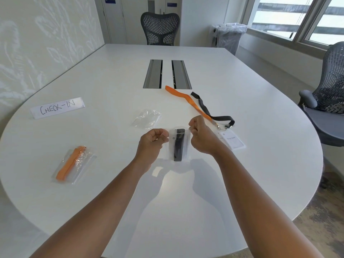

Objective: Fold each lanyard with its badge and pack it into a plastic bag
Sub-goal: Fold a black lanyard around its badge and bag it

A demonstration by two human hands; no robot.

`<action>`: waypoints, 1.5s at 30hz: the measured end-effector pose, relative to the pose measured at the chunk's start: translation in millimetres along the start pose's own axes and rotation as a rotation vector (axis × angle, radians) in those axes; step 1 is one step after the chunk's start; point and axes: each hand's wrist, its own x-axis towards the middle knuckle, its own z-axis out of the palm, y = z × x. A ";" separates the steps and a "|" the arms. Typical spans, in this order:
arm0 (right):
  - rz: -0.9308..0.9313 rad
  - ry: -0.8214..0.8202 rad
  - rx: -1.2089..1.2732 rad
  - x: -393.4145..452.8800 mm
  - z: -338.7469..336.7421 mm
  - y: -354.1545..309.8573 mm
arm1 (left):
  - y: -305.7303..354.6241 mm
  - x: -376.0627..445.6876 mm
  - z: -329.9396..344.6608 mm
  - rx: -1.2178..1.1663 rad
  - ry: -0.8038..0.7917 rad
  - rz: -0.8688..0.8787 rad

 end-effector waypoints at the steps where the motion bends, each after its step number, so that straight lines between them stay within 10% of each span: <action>1: -0.007 0.001 -0.005 -0.2 1.3 -0.1 | -0.6 0.3 0.2 0.009 -0.001 -0.002; 45: 0.015 -0.182 0.097 13.6 1.0 4.7 | -17.2 18.5 -0.6 -0.047 0.124 -0.069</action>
